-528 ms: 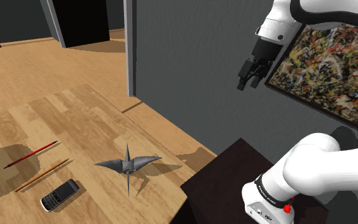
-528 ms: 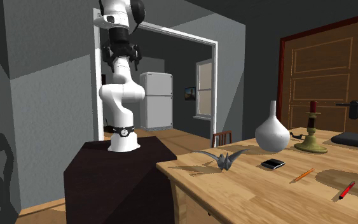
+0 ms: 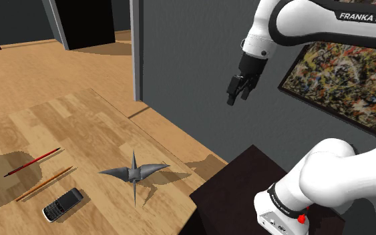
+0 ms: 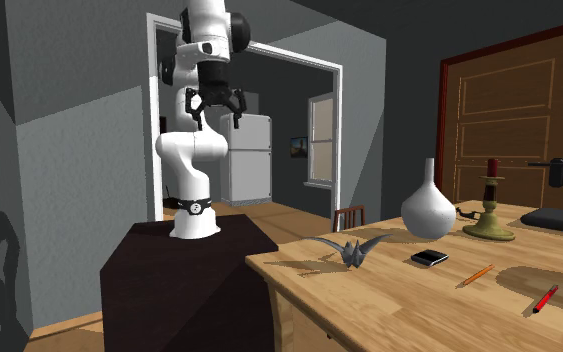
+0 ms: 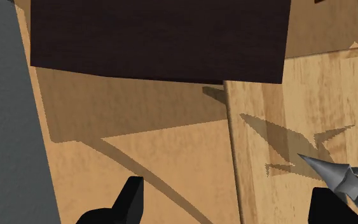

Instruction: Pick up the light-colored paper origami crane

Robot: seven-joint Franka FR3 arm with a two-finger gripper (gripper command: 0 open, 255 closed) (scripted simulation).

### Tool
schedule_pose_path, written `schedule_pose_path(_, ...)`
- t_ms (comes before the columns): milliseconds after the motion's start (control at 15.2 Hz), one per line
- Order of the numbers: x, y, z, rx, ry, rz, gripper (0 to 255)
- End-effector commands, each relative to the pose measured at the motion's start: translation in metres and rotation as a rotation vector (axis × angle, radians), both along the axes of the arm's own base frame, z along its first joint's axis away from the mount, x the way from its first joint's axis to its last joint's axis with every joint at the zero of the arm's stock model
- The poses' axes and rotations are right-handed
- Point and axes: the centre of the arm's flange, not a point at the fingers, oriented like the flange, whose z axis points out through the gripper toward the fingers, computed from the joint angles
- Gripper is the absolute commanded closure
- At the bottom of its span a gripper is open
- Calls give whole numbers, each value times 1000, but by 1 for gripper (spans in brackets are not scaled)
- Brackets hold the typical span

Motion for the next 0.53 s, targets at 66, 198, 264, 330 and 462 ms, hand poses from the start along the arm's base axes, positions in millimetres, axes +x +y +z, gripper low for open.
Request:
schedule_pose_path(66,19,31,-22,-18,0,61,0)
schedule_pose_path(198,30,52,-38,-30,2,101,0)
schedule_pose_path(264,35,62,-46,-37,2,121,0)
schedule_pose_path(330,39,73,-54,-43,3,141,0)
schedule_pose_path(462,48,95,-71,-55,4,181,0)
